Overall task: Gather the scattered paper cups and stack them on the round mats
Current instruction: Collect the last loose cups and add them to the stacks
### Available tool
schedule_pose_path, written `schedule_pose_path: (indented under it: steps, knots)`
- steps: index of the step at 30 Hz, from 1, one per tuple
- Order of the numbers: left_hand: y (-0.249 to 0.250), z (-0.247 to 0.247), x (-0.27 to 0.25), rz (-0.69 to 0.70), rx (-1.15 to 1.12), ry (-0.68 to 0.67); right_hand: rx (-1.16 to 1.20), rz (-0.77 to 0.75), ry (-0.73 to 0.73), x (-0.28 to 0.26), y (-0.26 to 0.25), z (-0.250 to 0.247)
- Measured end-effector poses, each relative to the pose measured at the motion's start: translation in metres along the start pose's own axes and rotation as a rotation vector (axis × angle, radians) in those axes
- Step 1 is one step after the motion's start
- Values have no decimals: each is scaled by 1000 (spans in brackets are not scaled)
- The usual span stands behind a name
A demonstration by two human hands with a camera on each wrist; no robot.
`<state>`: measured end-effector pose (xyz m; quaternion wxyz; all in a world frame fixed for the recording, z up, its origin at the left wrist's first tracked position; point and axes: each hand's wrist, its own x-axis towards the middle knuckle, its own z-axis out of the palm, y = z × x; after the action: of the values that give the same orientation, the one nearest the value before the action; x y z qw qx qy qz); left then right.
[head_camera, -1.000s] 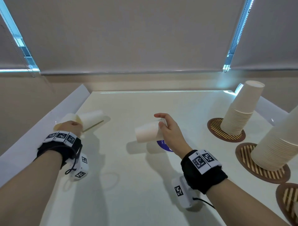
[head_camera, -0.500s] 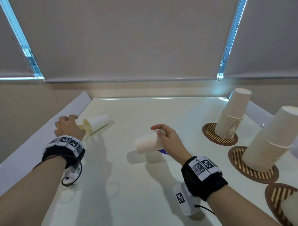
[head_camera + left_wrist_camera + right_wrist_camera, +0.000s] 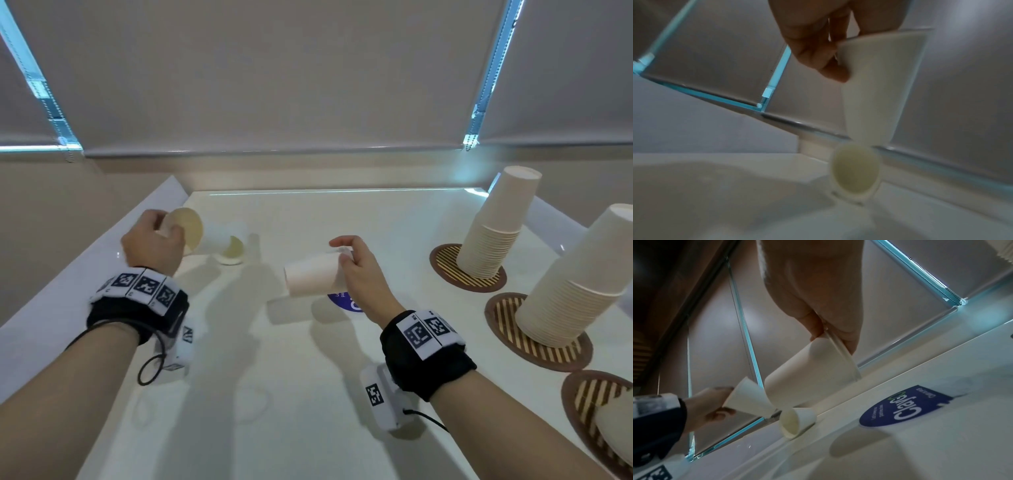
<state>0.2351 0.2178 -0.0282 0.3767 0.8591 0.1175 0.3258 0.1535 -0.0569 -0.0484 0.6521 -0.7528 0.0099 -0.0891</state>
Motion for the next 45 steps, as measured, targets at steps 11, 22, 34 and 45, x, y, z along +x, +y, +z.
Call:
schedule_pose_path:
  steps: [11, 22, 34, 45]
  knots:
    - [90, 8, -133, 178, -616, -578, 61, 104, -124, -50, -24, -20]
    - [131, -1, -194, -105, -748, -982, -232, -30, -165, -109, -27, -64]
    - [147, 0, -232, -477, -1154, -803, 34, 242, 771, -119, -11, -106]
    - [168, 3, -239, -255, -981, -1009, 283, 348, -54, -133, -51, -86]
